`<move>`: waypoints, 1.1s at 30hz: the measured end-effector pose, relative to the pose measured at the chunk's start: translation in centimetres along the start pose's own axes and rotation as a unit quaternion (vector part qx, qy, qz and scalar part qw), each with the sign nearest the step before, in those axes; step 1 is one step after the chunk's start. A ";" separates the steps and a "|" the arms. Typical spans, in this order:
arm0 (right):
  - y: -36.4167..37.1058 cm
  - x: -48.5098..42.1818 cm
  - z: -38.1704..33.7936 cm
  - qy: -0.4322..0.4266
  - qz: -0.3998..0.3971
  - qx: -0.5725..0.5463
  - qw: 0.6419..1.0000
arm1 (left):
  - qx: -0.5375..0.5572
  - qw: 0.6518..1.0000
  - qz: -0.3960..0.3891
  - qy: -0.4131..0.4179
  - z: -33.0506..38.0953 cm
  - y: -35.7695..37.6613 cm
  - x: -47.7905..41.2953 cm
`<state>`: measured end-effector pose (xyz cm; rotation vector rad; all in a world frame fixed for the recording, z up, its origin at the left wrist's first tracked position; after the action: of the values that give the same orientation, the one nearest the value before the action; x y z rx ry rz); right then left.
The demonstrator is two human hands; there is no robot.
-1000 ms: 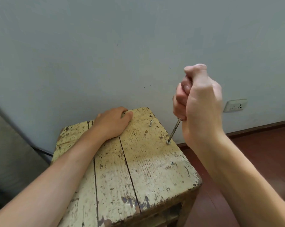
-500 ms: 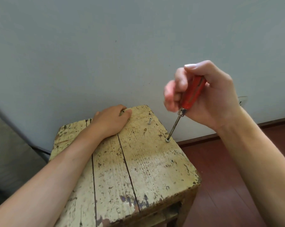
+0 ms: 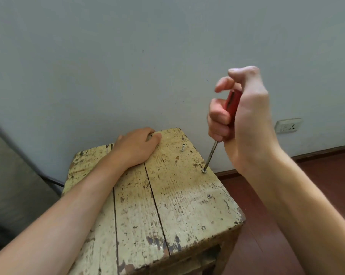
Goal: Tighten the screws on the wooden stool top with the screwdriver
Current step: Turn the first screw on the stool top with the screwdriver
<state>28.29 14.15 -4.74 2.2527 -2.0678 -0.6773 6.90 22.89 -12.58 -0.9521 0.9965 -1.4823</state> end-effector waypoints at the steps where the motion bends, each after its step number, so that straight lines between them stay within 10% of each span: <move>1: 0.2 -0.3 0.1 0.020 -0.041 0.006 0.999 | 0.001 1.000 0.000 0.001 0.0 0.0 -0.1; 12: 5.6 0.1 0.3 0.056 -0.441 0.011 0.896 | 0.016 0.999 -0.020 0.026 0.0 0.3 -0.2; 22: 0.0 -0.3 0.4 -0.052 0.053 -0.050 0.996 | 0.006 1.000 -0.004 0.003 -0.1 0.0 -0.2; 33: 3.0 -1.1 -0.5 0.051 -0.392 -0.134 0.909 | 0.002 1.000 0.007 0.006 -0.2 0.0 -0.4</move>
<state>25.52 14.67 -3.10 2.8119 -0.8796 -0.7624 6.74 23.30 -12.70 -0.9331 1.0070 -1.4804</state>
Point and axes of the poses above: each hand's wrist, its own x-axis away from the middle knuckle, its own y-axis out of the palm, z = x × y, the point moved 7 cm from there along -x, towards the middle knuckle, and after that the axes turned 7 degrees about -z, right-handed, at the moved point
